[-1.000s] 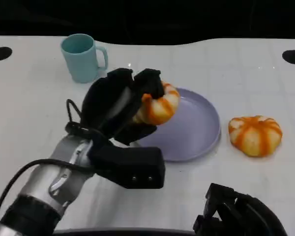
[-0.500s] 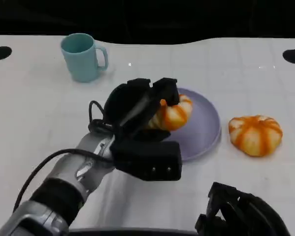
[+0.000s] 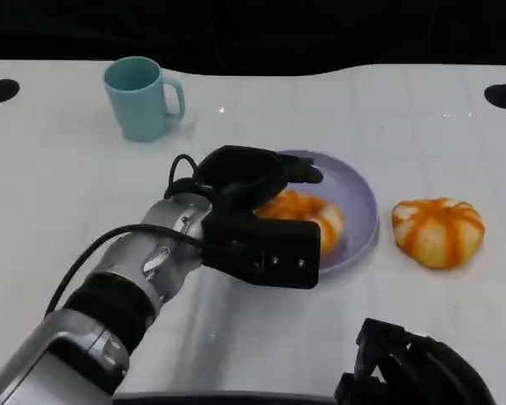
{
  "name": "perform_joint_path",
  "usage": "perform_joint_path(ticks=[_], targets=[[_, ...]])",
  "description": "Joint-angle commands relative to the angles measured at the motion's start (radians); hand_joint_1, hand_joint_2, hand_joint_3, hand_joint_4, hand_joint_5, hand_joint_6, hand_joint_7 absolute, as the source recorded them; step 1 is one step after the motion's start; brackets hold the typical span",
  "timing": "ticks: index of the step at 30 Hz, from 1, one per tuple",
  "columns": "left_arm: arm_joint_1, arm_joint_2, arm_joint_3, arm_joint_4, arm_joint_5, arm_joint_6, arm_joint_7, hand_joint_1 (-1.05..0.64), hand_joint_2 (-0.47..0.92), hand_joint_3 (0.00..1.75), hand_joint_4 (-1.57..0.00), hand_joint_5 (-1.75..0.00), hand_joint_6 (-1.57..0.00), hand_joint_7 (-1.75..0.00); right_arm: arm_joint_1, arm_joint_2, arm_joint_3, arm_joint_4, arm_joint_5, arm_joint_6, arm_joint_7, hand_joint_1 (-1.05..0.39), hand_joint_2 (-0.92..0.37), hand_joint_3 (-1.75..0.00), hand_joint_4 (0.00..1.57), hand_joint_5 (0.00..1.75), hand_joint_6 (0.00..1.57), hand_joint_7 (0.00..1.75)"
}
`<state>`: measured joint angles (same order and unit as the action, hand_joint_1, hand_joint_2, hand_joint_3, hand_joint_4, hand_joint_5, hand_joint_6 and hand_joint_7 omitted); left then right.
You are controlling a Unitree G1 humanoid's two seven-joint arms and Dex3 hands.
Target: Grasp the bread from the table and place it into the plate.
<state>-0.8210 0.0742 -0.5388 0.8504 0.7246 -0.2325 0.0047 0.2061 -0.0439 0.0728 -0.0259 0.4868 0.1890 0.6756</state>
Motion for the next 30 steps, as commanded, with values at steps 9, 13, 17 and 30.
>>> perform_joint_path(ticks=[9,13,17,30], targets=[[0.059,0.08,-0.032,-0.172,0.027,0.08,-0.087,-0.86,0.92,0.26,-0.2,-0.1,-0.14,0.0,0.02,-0.01,-0.004,-0.035,0.004,0.003,-0.009,-0.74,-0.92,-0.23,0.88,1.57,0.78,1.36],[0.179,0.124,0.039,-0.342,-0.046,0.056,-0.077,-0.74,0.92,0.23,-0.39,-0.19,-0.29,-0.06,0.026,-0.008,-0.008,-0.044,0.016,0.011,-0.005,-0.73,-0.92,-0.2,0.88,1.58,0.79,1.35],[0.298,0.117,0.13,-0.456,-0.153,0.019,-0.038,-0.52,0.92,0.08,-0.62,-0.73,-0.58,-0.21,0.024,-0.01,-0.011,-0.044,0.019,0.012,-0.001,-0.74,-0.92,-0.2,0.88,1.58,0.79,1.36],[0.679,0.044,0.35,-0.714,-0.812,-0.074,-0.291,-0.3,0.92,0.05,-0.63,-1.75,-0.39,-1.74,0.068,-0.026,-0.018,-0.095,0.025,0.027,-0.011,-0.72,-0.92,-0.22,0.85,1.58,0.76,1.35]])
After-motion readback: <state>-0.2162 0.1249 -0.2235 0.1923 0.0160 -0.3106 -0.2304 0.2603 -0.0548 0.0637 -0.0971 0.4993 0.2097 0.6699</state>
